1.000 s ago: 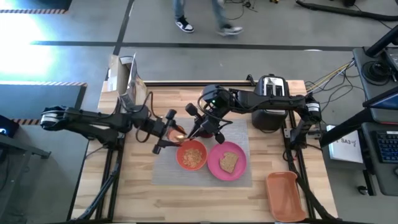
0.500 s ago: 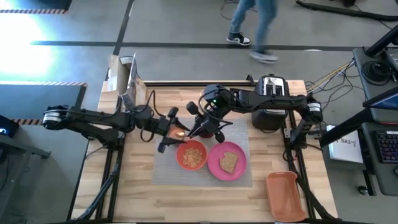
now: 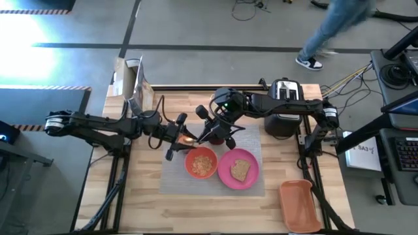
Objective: Arrange a breakfast setting
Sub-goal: Put the gold spoon to the left of the orange bowl on the gray table mat
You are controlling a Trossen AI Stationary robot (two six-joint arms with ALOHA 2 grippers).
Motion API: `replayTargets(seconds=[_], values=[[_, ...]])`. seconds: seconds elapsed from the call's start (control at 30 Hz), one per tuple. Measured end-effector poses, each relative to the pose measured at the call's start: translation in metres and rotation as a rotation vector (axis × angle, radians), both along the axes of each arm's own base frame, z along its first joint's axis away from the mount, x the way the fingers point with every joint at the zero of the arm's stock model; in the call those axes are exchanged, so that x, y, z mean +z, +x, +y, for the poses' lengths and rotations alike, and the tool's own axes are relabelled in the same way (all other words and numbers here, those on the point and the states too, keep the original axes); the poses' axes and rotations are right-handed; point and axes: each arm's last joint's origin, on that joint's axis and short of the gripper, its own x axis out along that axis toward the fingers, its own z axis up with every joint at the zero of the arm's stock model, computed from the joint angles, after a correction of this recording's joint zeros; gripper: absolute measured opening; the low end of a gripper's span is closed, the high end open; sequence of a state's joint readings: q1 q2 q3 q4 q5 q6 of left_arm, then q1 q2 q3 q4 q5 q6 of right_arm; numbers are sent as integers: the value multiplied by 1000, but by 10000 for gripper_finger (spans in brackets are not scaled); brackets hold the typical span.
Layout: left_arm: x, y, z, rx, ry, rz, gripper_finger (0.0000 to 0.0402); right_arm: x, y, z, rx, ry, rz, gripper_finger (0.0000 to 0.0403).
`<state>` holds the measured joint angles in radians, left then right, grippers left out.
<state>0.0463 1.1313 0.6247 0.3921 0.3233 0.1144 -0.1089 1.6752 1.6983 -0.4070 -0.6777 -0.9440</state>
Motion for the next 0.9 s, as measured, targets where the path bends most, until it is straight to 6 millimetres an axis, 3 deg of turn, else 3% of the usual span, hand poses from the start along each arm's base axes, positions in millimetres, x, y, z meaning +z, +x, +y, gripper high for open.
replayTargets(seconds=[0.4,0.77,0.9], values=[[-2,0,0,-4,16,7,14,2,0,3,-3,21,19,13],[-4,0,0,-21,21,31,5,3,0,1,-143,145,128,15],[-4,0,0,-22,25,34,4,3,0,1,-173,197,165,39]])
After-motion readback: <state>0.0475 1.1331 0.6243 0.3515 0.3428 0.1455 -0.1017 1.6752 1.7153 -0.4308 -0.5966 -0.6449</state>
